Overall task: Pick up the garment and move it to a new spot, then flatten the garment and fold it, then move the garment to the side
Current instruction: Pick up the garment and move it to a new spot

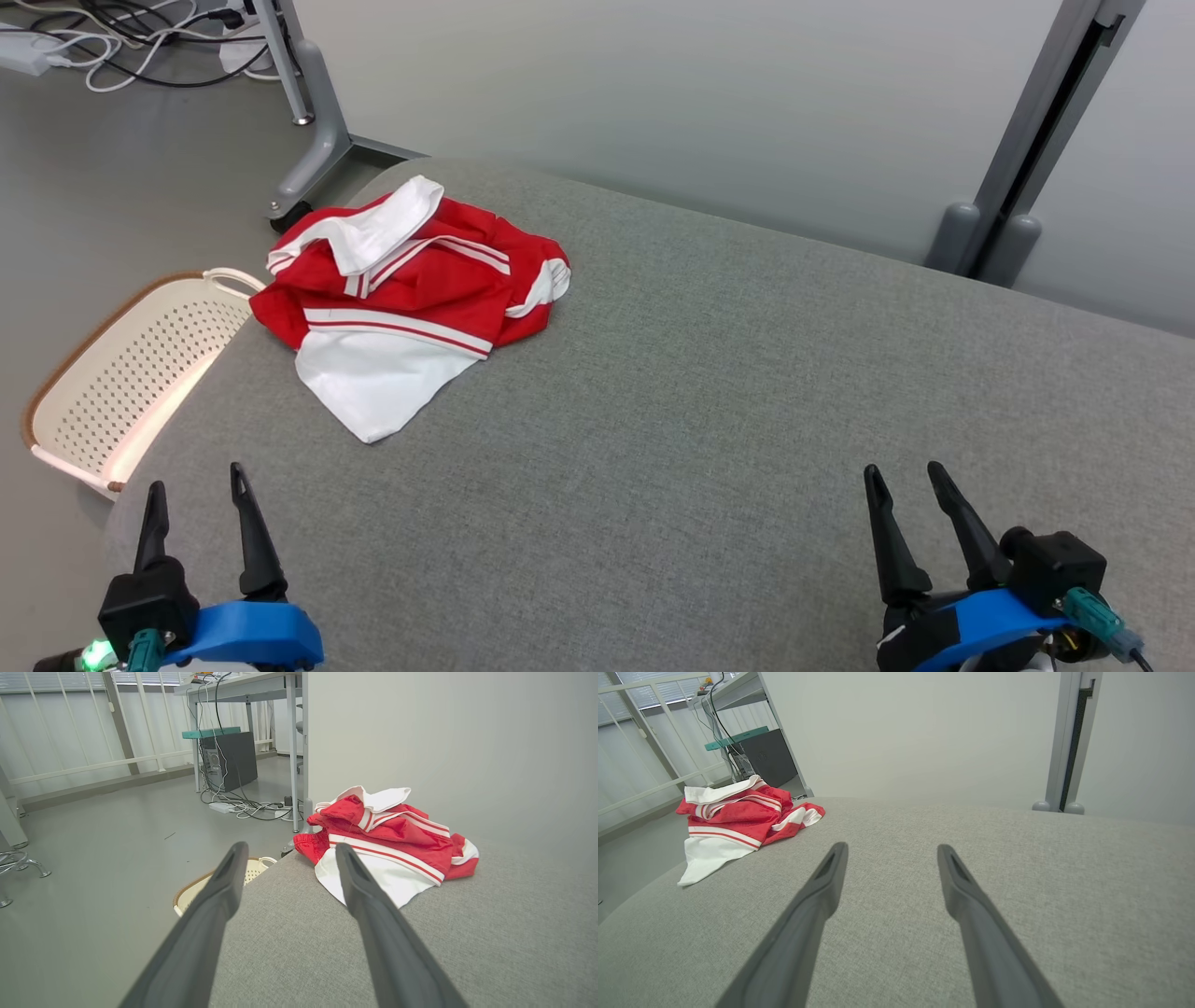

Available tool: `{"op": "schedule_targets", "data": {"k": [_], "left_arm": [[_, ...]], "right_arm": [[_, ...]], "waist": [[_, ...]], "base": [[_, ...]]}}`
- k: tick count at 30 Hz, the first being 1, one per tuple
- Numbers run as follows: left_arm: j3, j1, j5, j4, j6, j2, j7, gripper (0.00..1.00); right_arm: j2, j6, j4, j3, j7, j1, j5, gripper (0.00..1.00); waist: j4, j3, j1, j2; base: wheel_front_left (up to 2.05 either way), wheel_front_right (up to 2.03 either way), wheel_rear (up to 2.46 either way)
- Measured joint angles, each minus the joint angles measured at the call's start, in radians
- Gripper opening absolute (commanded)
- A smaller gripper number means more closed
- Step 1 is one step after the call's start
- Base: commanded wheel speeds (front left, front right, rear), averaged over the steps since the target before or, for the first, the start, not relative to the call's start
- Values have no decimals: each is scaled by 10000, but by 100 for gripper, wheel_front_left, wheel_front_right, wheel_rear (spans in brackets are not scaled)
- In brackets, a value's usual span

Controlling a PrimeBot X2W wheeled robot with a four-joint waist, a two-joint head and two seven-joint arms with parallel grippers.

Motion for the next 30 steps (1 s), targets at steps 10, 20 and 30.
{"op": "schedule_targets", "data": {"k": [10,20,30], "left_arm": [[347,-794,-234,54,-230,268,0,100],[1137,-3520,-602,397,-470,1361,0,100],[1384,-6276,-780,2391,-1026,2984,539,100]], "right_arm": [[-2,6,-148,-98,2,-129,-328,100],[2,6,-669,-259,0,-825,-1095,100],[-205,6,-1772,-587,0,-1532,-1772,100]], "waist": [[-413,422,0,0],[-1526,1889,3,0],[-2730,3700,4,3]], "base": [[0,0,0],[0,0,0],[0,0,0]]}}
